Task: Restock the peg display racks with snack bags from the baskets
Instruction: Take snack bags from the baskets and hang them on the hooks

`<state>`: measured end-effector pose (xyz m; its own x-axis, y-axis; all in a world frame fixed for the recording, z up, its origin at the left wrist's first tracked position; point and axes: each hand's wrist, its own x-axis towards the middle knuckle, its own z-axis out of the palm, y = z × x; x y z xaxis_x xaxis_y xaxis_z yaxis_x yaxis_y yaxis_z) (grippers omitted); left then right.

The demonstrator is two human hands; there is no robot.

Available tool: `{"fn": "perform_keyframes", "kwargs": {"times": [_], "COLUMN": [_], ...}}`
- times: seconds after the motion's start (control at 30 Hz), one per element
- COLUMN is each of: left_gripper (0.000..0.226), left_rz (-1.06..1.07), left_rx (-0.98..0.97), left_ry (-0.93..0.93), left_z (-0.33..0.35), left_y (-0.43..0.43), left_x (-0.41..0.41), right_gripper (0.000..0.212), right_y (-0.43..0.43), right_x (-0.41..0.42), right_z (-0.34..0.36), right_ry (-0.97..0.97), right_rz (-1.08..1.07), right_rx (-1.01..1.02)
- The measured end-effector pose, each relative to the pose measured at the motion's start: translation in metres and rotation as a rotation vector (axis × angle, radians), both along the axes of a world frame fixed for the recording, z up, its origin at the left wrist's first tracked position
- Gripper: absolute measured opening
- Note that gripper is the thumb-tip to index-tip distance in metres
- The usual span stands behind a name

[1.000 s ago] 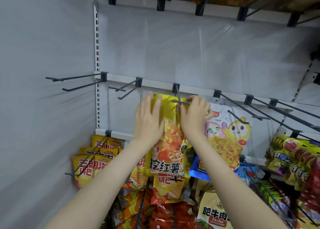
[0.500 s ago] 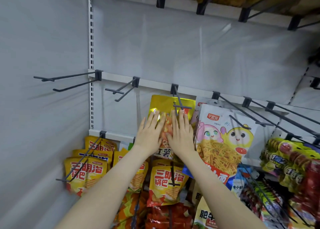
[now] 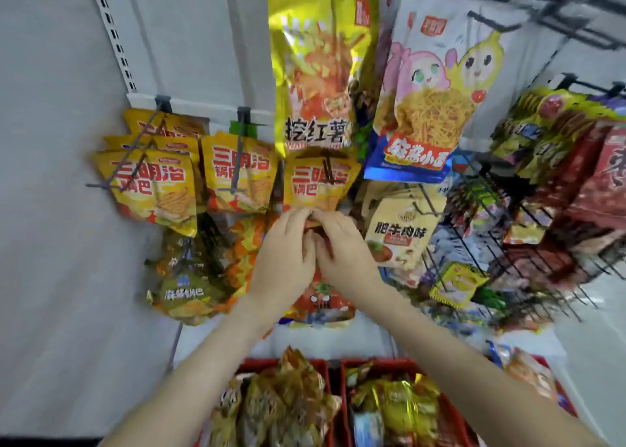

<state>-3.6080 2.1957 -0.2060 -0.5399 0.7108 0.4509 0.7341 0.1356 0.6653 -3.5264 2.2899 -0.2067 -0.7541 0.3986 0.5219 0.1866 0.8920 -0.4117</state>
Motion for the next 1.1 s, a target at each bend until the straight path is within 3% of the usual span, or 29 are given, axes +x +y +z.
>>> {"fn": "perform_keyframes", "kwargs": {"times": [0.1,0.37,0.57,0.83,1.1], "left_gripper": [0.041,0.045,0.045,0.047,0.053], "left_rz": [-0.004,-0.018,0.054,0.092,0.000], "left_rx": [-0.166,-0.703,-0.873,-0.981,-1.022], "left_ry": [-0.179,-0.294,-0.313,-0.510,-0.494], "left_z": [-0.059,-0.156,-0.252,-0.380,-0.558], "left_y": [-0.027,-0.050,0.004,0.061,0.109], "left_x": [0.045,0.135,0.255,0.369,0.395], "right_gripper": [0.032,0.030,0.030,0.033,0.040], "right_y": [-0.020,-0.011,0.058,0.158,0.203], "right_x": [0.046,0.157,0.279,0.429,0.461], "right_z": [-0.056,-0.177,-0.273,-0.389,-0.568], "right_ry": [-0.209,-0.600,-0.798,-1.119,-1.080], "right_rz": [0.045,0.162,0.122,-0.106,-0.401], "right_rx": [-0.165,-0.473,-0.588,-0.670,-0.860]}}
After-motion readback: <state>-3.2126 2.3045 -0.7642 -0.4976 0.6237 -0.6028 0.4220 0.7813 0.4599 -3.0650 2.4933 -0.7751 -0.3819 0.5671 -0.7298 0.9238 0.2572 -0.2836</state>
